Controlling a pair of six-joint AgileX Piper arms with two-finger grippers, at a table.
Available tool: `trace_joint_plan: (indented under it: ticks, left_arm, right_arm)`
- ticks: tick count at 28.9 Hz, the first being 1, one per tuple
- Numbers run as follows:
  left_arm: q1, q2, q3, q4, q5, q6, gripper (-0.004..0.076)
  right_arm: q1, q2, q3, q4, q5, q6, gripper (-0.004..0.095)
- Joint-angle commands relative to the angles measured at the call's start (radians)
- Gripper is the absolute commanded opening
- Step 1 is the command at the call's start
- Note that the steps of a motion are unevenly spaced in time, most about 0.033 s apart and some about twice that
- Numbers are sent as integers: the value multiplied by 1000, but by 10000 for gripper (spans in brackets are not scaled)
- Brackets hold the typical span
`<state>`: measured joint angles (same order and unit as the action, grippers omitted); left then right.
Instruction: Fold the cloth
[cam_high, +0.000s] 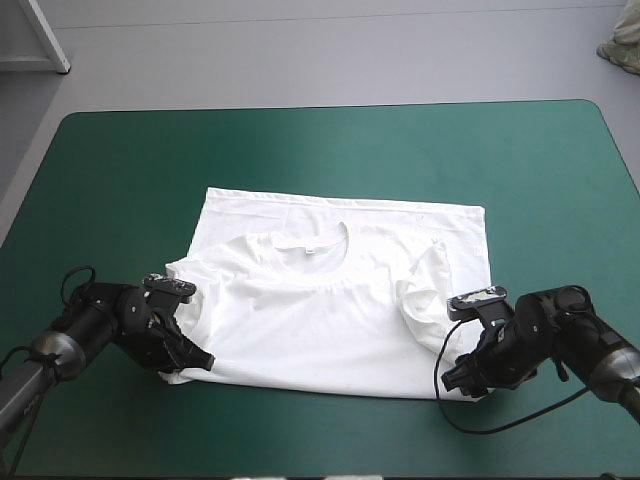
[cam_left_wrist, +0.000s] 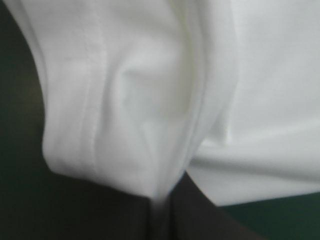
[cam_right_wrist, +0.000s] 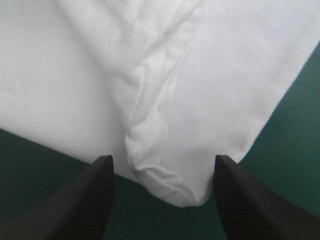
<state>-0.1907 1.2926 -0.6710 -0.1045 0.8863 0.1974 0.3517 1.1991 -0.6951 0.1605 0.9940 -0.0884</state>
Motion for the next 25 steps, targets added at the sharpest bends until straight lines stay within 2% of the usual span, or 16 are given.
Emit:
trace_joint_plan:
  ticks: [1,5,10,12,16,25]
  left_arm:
    - [-5,-9,-16,-44,-39,-4,19]
    - [-5,-9,-16,-48,-45,-4,19]
    - [-5,-9,-16,-49,-59,-4,19]
    - [-5,-9,-16,-49,-51,-4,19]
    - [-5,-11,-18,-38,-36,-4,19]
    - [-5,-64,-18,-38,57,-4,19]
  right_arm:
    - [0,-3,31,42,-72,-24,523]
    - [0,6,75,46,-88,-28,370]
    - [0,16,117,42,-150,-36,68]
    - [0,8,117,40,-152,-36,-16]
    - [0,-31,117,21,-139,-16,-14]
    - [0,-173,117,-58,-2,59,-14]
